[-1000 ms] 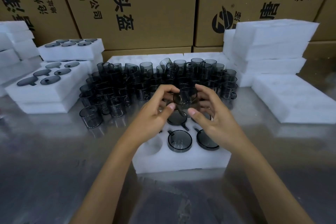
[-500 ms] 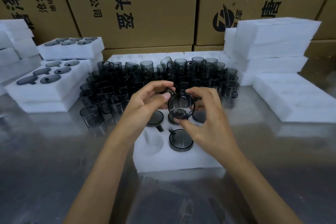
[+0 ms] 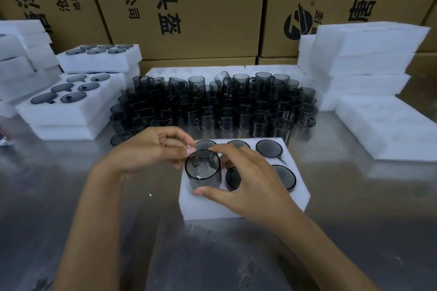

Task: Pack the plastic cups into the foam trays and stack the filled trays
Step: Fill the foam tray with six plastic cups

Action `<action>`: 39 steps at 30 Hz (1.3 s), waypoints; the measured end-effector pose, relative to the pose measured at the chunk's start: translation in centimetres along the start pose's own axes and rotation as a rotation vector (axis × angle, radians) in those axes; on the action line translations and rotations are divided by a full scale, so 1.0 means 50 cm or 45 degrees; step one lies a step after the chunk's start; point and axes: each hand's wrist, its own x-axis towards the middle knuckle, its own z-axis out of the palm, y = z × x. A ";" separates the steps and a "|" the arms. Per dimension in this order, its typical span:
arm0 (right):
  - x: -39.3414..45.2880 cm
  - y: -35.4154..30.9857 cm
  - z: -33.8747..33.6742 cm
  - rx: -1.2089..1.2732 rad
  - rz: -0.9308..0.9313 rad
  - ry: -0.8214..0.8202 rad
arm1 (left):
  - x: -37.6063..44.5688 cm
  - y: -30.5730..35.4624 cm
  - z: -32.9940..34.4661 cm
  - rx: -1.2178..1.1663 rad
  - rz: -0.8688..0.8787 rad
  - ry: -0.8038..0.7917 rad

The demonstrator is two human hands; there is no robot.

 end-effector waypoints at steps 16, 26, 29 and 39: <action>0.004 0.006 0.003 0.018 0.048 -0.039 | 0.016 -0.023 -0.002 -0.029 -0.234 0.013; 0.009 0.004 -0.001 -0.081 0.061 -0.073 | 0.031 -0.045 0.000 -0.098 -0.363 -0.027; 0.009 0.002 0.001 -0.130 0.043 -0.115 | 0.030 -0.048 -0.003 -0.091 -0.370 -0.067; -0.001 -0.004 0.002 -0.217 -0.035 -0.095 | 0.026 -0.051 -0.006 -0.131 -0.363 -0.141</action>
